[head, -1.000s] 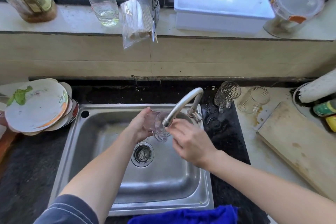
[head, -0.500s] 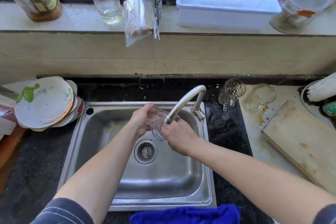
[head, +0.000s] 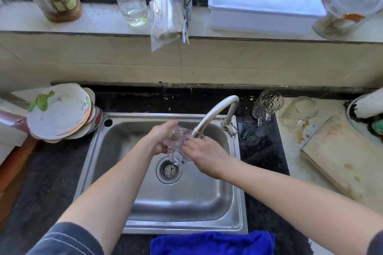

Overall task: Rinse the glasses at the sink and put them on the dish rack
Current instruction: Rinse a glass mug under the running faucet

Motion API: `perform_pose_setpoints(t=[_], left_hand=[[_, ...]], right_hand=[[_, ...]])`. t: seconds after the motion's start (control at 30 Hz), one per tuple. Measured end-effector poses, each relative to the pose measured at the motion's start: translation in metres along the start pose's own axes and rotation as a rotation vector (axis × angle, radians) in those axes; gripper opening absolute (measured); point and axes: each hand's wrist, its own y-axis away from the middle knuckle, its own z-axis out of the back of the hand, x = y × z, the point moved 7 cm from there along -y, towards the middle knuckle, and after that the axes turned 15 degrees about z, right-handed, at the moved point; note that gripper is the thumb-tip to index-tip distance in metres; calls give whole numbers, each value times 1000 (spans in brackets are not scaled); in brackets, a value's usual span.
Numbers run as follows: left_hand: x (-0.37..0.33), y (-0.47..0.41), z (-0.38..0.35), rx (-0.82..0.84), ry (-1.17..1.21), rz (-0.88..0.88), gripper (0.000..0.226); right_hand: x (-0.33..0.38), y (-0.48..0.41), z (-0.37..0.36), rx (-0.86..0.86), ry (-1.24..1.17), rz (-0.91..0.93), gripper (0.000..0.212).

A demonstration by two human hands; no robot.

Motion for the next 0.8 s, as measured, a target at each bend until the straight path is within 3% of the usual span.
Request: perform_pose_setpoints(t=[0.17,0.3,0.37,0.43,0.5,0.63,0.73,0.8], left_hand=[[15,6,-3,233,-23,54,51],[24,5,-8,376,224,33,46],[24,6,-1,352,225,37,48],[26,1,12,279,196,59,66],[29,-4,15,245,150,95,80],[28,0,10,217,42,131,42],[27,0,29,181,15,155,35],[32,3,25,184,-22,199,35]], right_hand=[[-6,-8,18,64,-94,-119,7],[-3,-14,18,-20,-276,-185,23],[0,-4,14,-12,-289,-132,21],[1,11,12,-43,-232,-26,14],[0,9,3,-53,-137,59,29],[-1,-2,-10,18,-69,74,36],[-3,12,3,-80,-8,174,41],[-5,4,-4,-42,-12,186,37]])
